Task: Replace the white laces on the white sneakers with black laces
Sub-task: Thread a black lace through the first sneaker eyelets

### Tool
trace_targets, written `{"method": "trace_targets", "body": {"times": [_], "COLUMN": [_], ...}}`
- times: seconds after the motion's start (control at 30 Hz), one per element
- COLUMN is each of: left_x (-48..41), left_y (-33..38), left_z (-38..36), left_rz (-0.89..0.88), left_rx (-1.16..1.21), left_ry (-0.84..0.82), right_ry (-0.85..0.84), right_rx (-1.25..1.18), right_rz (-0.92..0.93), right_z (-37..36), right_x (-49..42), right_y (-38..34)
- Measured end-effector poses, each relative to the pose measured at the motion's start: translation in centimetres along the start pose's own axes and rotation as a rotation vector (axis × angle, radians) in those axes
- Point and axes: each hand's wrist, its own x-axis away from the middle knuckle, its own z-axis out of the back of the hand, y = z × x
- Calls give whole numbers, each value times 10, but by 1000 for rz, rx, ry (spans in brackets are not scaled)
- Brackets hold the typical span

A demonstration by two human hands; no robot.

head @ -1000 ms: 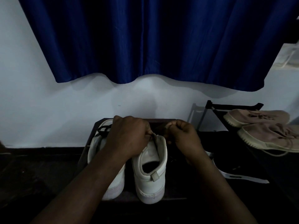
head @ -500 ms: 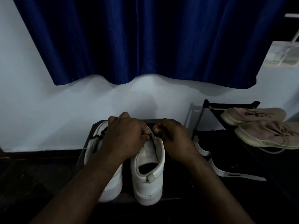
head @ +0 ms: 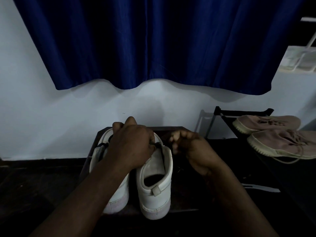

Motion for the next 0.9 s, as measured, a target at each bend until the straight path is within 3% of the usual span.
{"method": "trace_targets", "body": {"times": [0.07,0.17,0.23,0.27,0.3,0.33,0.4,0.47,0.57,0.63,0.77,0.9], "left_x": [0,1,1,1,1,1,1,1,1,1,1,2], "left_y": [1,2,2,1,1,1,2,3,3,3,3,1], "left_z": [0,2,1,0,0,0,0,0,1,0,1,1], "left_rz": [-5,-14,-17,-18,-19,-20,-18,-14,-14,-16,-17,-15], "left_rx": [8,14,20,19,15,12,8,3,-7,-9,-11,-2], "left_ry": [9,20,28,31,35,38,45,49,57,57,50,45], "right_ry": [-44,-75,-74,-66,-18,98,304,192,-70,-118,-153,-15], "right_rx": [-512,-1107,-1288,-1263,-1096,-771,180,832,1148,1204,993,-183], "right_rz": [12,222,305,276,223,198,317,488,547,507,439,10], "right_z": [2,15,20,18,16,13,11,9,10,11,11,-6], "right_x": [-1,-1,-1,-1,-2,-2,-5,-7,-8,-12,-16,-3], "right_y": [-9,-22,-24,-24,-21,-19,-11,-2,13,16,15,4]}}
